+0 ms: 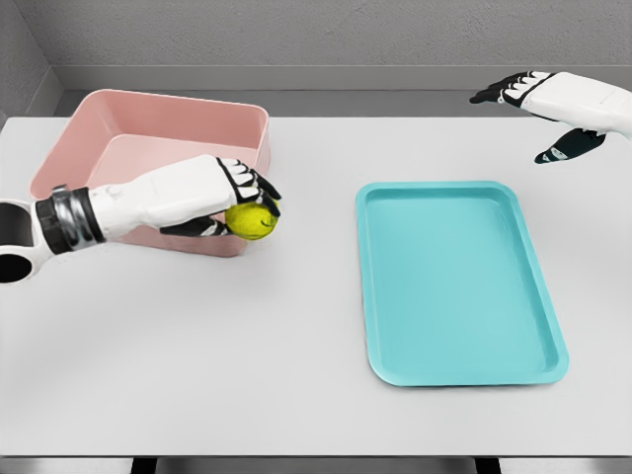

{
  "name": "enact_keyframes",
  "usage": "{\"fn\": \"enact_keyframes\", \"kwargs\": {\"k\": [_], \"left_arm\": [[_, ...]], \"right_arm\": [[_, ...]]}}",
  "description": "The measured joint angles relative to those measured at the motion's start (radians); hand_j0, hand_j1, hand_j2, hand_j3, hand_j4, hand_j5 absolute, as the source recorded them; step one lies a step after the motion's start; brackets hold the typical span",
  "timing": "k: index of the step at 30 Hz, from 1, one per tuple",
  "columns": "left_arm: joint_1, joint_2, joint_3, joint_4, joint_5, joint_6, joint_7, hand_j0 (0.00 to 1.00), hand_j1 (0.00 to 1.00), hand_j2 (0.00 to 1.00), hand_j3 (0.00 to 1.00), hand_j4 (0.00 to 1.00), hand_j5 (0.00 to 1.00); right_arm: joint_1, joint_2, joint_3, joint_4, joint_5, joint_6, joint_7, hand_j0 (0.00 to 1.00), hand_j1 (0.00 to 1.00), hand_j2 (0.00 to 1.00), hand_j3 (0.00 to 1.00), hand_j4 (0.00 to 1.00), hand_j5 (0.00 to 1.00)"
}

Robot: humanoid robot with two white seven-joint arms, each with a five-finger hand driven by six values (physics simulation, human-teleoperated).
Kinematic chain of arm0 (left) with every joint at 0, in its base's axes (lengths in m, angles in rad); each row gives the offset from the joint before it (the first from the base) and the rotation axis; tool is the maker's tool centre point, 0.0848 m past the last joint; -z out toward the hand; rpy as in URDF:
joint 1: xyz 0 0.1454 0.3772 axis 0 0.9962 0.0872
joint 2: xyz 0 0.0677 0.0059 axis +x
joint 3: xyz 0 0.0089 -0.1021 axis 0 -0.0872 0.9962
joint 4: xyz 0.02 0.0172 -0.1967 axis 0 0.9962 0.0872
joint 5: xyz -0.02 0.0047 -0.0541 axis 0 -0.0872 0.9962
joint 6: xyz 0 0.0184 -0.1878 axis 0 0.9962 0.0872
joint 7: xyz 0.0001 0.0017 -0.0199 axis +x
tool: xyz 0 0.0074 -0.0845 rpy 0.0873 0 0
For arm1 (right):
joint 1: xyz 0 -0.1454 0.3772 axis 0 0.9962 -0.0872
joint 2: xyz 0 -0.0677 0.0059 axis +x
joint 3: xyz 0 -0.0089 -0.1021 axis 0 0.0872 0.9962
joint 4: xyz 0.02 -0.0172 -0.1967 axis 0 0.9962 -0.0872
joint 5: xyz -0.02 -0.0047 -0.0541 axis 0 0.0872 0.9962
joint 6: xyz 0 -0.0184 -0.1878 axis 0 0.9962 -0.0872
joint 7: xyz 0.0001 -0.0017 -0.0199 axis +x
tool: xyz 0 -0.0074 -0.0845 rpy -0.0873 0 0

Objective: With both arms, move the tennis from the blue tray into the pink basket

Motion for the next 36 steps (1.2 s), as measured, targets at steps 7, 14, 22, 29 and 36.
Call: {"fn": "enact_keyframes", "kwargs": {"k": [7, 14, 22, 29, 36], "left_arm": [[-0.012, -0.005, 0.016, 0.070, 0.016, 0.005, 0.000, 0.60, 0.60, 0.60, 0.60, 0.60, 0.60], [-0.015, -0.011, 0.042, 0.124, 0.023, 0.015, 0.002, 0.60, 0.60, 0.60, 0.60, 0.60, 0.60], [-0.032, -0.033, 0.048, 0.215, 0.048, 0.016, 0.004, 0.60, 0.60, 0.60, 0.60, 0.60, 0.60], [-0.034, -0.060, 0.063, 0.300, 0.056, 0.015, 0.005, 0.60, 0.60, 0.60, 0.60, 0.60, 0.60], [-0.029, -0.092, 0.056, 0.387, 0.057, 0.016, 0.004, 0.64, 0.64, 0.64, 0.64, 0.64, 0.64]], "right_arm": [[0.000, 0.000, 0.000, 0.000, 0.000, 0.000, 0.000, 1.00, 1.00, 1.00, 1.00, 1.00, 1.00], [0.000, 0.000, 0.000, 0.000, 0.000, 0.000, 0.000, 1.00, 1.00, 1.00, 1.00, 1.00, 1.00], [0.002, 0.000, 0.000, 0.000, 0.000, 0.000, 0.000, 1.00, 1.00, 1.00, 1.00, 1.00, 1.00], [0.002, 0.000, 0.000, 0.000, 0.000, 0.000, -0.001, 1.00, 1.00, 1.00, 1.00, 1.00, 1.00], [0.002, 0.000, 0.001, 0.000, 0.000, 0.000, -0.001, 1.00, 1.00, 1.00, 1.00, 1.00, 1.00]]}}
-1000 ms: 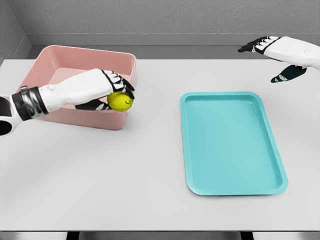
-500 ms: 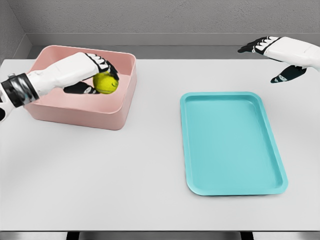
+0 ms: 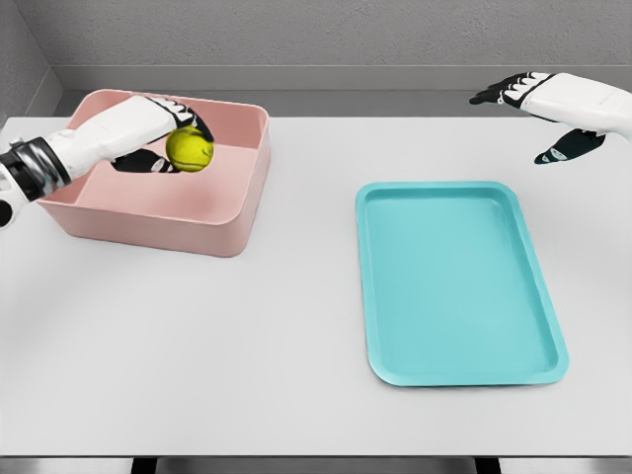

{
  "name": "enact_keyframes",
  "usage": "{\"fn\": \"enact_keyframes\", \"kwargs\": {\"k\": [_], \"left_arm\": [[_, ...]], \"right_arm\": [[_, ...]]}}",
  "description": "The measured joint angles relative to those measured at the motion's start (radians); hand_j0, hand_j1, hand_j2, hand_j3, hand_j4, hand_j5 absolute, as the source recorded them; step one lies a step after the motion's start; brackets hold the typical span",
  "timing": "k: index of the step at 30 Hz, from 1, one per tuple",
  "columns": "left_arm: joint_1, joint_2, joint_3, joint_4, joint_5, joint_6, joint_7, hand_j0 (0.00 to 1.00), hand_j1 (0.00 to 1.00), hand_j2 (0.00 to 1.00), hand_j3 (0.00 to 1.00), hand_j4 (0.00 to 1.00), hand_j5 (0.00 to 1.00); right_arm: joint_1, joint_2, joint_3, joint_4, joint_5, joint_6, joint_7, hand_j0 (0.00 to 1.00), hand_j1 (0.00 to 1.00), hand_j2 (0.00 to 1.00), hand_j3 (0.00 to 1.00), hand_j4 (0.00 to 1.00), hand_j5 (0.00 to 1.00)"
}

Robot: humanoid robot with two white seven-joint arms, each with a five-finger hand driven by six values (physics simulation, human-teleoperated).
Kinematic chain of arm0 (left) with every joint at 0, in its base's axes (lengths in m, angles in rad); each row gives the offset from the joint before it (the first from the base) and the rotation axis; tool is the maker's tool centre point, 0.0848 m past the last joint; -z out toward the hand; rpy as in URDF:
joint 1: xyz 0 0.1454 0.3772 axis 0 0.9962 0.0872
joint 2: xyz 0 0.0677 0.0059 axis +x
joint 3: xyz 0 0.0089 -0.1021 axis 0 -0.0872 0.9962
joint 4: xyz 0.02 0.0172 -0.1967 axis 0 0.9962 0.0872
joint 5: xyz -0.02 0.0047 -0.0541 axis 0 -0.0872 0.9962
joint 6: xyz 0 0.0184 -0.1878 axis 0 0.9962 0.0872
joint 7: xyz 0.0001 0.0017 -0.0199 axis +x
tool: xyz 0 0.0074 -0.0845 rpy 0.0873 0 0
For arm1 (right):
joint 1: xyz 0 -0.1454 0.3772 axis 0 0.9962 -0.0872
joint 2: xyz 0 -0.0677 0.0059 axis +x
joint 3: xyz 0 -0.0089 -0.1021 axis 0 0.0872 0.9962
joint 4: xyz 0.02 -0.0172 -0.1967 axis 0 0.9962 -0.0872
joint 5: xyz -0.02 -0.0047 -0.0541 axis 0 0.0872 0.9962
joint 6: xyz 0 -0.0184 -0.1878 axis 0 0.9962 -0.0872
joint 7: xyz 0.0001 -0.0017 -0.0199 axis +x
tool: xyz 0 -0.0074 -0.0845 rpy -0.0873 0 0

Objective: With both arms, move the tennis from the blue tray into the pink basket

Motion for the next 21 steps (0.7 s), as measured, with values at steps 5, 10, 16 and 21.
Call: {"fn": "enact_keyframes", "kwargs": {"k": [5, 10, 16, 21], "left_arm": [[0.003, -0.006, 0.004, 0.011, 0.000, 0.000, 0.001, 1.00, 1.00, 1.00, 1.00, 1.00, 1.00], [0.011, 0.017, 0.009, -0.039, 0.004, -0.007, 0.002, 1.00, 1.00, 1.00, 1.00, 1.00, 1.00], [0.038, 0.151, 0.010, -0.172, 0.016, -0.142, 0.011, 1.00, 1.00, 1.00, 1.00, 1.00, 1.00], [0.066, 0.234, 0.008, -0.188, 0.042, -0.168, 0.041, 1.00, 1.00, 1.00, 1.00, 1.00, 1.00]], "right_arm": [[0.000, 0.000, 0.000, 0.000, 0.000, 0.000, 0.000, 1.00, 1.00, 1.00, 1.00, 1.00, 1.00], [-0.002, 0.000, 0.000, 0.001, 0.000, 0.000, 0.000, 1.00, 1.00, 1.00, 1.00, 1.00, 1.00], [-0.002, 0.004, 0.000, -0.004, 0.000, 0.000, 0.000, 1.00, 1.00, 1.00, 1.00, 1.00, 1.00], [-0.005, 0.005, 0.000, -0.005, 0.000, 0.000, 0.000, 1.00, 1.00, 1.00, 1.00, 1.00, 1.00]]}}
